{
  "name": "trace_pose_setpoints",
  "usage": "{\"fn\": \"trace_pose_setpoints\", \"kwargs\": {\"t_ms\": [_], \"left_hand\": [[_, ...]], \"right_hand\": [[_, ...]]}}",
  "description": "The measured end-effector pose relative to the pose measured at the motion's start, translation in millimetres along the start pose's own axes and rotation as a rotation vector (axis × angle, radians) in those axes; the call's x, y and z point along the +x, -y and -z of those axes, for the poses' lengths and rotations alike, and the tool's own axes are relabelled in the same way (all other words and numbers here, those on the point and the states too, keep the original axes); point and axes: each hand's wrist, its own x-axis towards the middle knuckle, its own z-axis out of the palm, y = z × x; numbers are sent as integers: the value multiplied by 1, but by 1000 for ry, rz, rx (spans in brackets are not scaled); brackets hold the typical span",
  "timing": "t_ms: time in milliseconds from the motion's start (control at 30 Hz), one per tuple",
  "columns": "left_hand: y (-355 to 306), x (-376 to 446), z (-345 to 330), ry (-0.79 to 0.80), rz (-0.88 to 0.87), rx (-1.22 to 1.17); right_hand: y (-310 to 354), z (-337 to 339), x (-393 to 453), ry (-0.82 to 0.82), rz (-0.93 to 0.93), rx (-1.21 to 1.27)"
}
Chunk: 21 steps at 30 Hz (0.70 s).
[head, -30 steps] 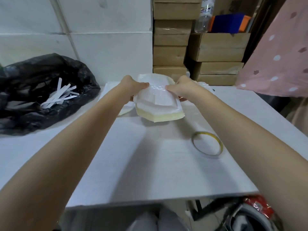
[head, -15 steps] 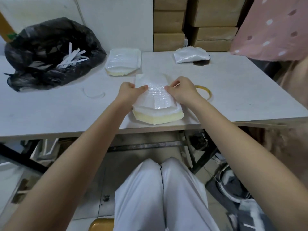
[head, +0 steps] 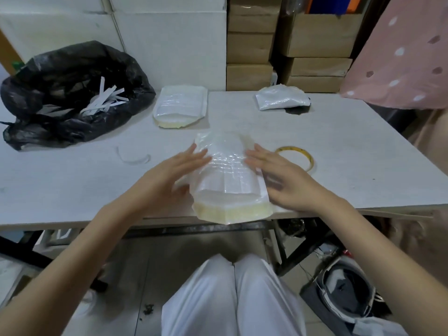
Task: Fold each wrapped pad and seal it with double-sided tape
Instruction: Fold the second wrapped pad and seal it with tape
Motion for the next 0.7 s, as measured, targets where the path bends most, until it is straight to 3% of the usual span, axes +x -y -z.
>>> {"fn": "trace_pose_setpoints", "kwargs": {"t_ms": [233,333,400,533,700], "left_hand": [[7,-2,-22,-6,-95,120],[8,-2,-26,-31,-79,-3],[2,-1,-25,-118,29,-149],[-12,15,-25,-328,483,-397],[-19,40,-32,-489,560,-410]], "right_hand": [[-20,-17,5,-64,156,-51],[-18,-20,2,-131,95,102],[-9,-19,3,-178,-54,264],[5,-16,15,-216,-341,486],[17,-21,32,-401,-400,431]]}}
